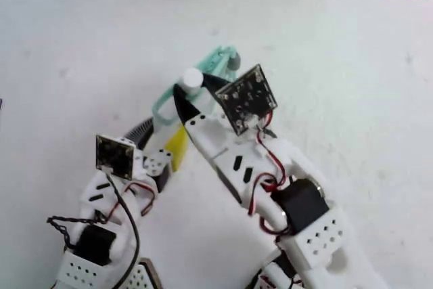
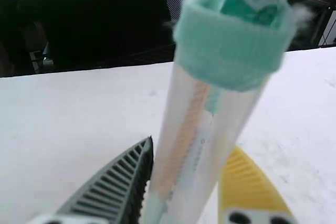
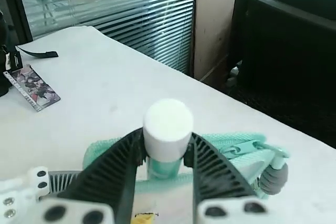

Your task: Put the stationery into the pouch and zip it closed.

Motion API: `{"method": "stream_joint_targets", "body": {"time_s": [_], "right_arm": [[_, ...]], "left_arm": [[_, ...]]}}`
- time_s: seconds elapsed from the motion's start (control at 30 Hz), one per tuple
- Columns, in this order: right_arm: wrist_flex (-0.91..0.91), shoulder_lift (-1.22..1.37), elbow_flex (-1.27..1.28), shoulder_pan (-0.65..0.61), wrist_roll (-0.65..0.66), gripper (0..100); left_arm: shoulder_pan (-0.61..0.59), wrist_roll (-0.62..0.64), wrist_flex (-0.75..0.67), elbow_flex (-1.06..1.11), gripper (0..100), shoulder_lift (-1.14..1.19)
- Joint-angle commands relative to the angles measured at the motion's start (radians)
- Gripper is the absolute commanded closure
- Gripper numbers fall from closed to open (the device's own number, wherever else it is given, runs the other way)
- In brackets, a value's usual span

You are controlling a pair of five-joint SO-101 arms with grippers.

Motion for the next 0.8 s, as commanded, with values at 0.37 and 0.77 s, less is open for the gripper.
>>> {"method": "stream_joint_targets", "body": {"time_s": [0.37,0.77], "right_arm": [[0.134,0.048,-0.239,-0.074,0.176,66.9],[0.194,0.048,-0.330,-0.053,0.121,77.3]], "left_arm": [[-0.004,0.006,-0.032,-0.044,80,-0.008],[-0.004,0.005,-0.029,-0.044,80,-0.008]]}}
